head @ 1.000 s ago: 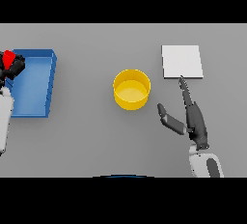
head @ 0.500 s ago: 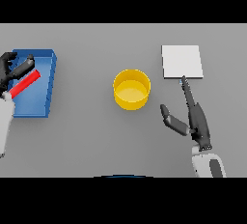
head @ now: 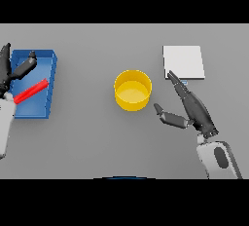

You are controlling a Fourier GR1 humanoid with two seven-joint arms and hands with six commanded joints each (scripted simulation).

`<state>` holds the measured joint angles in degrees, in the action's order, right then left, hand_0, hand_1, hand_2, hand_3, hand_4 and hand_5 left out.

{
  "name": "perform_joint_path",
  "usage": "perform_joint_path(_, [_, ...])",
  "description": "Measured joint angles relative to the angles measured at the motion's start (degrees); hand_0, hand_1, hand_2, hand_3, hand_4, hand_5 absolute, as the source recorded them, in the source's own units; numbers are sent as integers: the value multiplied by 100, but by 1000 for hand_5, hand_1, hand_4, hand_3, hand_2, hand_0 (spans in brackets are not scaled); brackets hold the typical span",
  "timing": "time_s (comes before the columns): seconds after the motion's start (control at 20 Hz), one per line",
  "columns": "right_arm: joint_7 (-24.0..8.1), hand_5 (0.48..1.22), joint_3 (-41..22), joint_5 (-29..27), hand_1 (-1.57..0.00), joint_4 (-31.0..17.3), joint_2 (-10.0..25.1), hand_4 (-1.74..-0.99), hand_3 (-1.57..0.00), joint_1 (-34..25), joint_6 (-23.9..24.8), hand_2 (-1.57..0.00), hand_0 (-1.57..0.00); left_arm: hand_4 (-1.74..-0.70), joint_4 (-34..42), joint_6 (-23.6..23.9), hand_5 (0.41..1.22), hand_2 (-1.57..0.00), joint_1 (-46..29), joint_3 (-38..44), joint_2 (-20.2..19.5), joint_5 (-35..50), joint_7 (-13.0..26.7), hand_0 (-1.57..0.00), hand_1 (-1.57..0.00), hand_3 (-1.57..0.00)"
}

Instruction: Pick up the red beaker and tilt it to pour out 1 green nut into yellow bowl. Pick up the yellow bowl and place it on the metallic measuring scale.

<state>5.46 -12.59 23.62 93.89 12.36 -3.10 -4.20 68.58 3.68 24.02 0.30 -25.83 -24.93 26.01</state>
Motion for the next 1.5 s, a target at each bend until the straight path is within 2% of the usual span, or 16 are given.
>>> perform_joint_path(0.05, [-159, 677, -83, 196, 1, -107, 205, -1094, 1, -271, -150, 1, 1, -743, -35, 3, 664, -22, 32, 22, -15, 12, 4, -26, -21, -21])
perform_joint_path(0.2, [-31, 674, -518, 798, 1, -292, 624, -1174, 1, -777, -507, 1, 1, -733, 44, -24, 677, -11, 14, 18, -15, 43, -27, -13, -10, -10])
perform_joint_path(0.3, [-41, 677, -767, 1114, 1, -631, 848, -1197, 1, -1289, -795, 1, 1, -736, 37, -29, 685, -7, 5, -16, -25, 6, -26, -8, -6, -6])
perform_joint_path(0.35, [146, 674, -909, 1219, 1, -699, 928, -1207, 1, -1469, -919, 1, 1, -737, 32, -45, 689, -5, 6, 4, -34, 32, 2, -6, -5, -5])
perform_joint_path(0.4, [144, 676, -1013, 1315, 1, -774, 971, -1217, 1, -1693, -1043, 1, 1, -738, -14, -25, 693, -4, 41, 28, -45, 32, 35, -5, -4, -4])
perform_joint_path(0.55, [499, 698, -1507, 1863, 1, -1060, 1262, -1227, 1, -2154, -1304, 1, 1, -743, -67, -21, 701, -1, -23, 2, -63, -2, -51, -2, -1, -1])
perform_joint_path(0.6, [495, 703, -1615, 2013, 1, -1166, 1331, -1223, 1, -2321, -1376, 1, 1, -744, -45, -44, 702, -1, -31, 8, -87, 8, -60, -1, -1, -1])
perform_joint_path(0.8, [664, 717, -2144, 2445, 1, -1592, 1290, -1215, 1, -2798, -1654, 1, 1, -746, 86, -122, 707, 0, -44, 22, -119, 57, 9, 0, 0, 0])
perform_joint_path(1.15, [702, 733, -2565, 2622, 1, -2482, 836, -1250, 1, -3504, -2012, 1, 1, -741, 40, -81, 699, 1, -47, 21, -145, 19, -40, 1, 1, 1])
perform_joint_path(1.4, [686, 736, -2738, 2750, 1, -2820, 711, -1261, 1, -3773, -2146, 1, 1, -744, 129, -90, 698, 1, -90, 74, -198, 52, 20, 1, 1, 1])
perform_joint_path(1.5, [774, 740, -2774, 2768, 1, -2957, 768, -1265, 1, -3831, -2225, 1, 1, -745, 144, -99, 699, 1, -188, 82, -203, 79, -87, 1, 1, 1])
